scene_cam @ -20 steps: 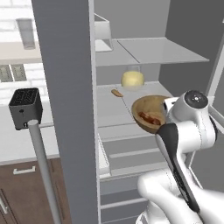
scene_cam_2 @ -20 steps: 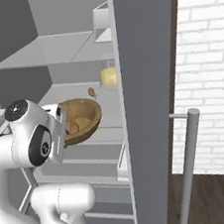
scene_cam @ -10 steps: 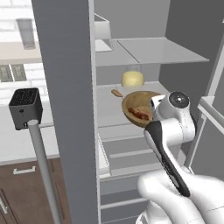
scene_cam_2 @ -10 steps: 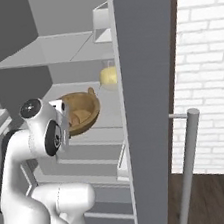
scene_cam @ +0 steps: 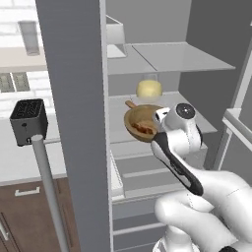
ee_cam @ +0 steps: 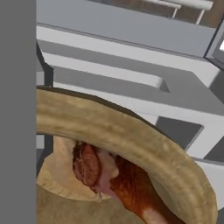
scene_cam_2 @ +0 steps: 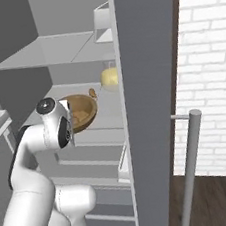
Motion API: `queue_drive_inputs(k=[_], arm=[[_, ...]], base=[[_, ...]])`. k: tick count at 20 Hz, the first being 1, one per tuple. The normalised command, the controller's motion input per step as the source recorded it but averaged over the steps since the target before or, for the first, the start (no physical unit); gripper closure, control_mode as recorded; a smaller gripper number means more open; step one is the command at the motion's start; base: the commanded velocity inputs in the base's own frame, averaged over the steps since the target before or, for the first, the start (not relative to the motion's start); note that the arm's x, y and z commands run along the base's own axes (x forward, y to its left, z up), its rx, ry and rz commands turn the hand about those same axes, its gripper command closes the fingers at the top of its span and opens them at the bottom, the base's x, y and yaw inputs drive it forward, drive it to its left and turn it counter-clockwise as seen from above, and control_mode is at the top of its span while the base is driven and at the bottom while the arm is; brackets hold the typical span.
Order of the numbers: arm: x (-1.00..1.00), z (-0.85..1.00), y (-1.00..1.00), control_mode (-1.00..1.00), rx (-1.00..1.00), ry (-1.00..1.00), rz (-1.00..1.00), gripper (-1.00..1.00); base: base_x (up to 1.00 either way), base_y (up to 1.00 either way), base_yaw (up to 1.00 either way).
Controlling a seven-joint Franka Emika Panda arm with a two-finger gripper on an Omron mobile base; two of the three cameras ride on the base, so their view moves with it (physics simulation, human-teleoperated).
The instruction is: Pick the chicken drumstick and sweet potato from their plates and place them in the bowl. Then put the bowl in the fridge.
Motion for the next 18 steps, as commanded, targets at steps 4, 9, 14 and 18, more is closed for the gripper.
queue_drive_inputs(k=[4,9,14,18], arm=[[0.6,-0.13,0.35,-1.0,0.0,0.05,0.09,1.0],[0.59,-0.13,0.21,-1.0,0.0,0.0,0.02,1.0],[0.54,-0.21,0.15,-1.0,0.0,-0.01,0.0,1.0],[0.49,-0.17,0.15,-1.0,0.0,0.0,0.0,1.0]], base=[[0.0,0.0,0.0],[0.0,0.0,0.0],[0.0,0.0,0.0],[0.0,0.0,0.0]])
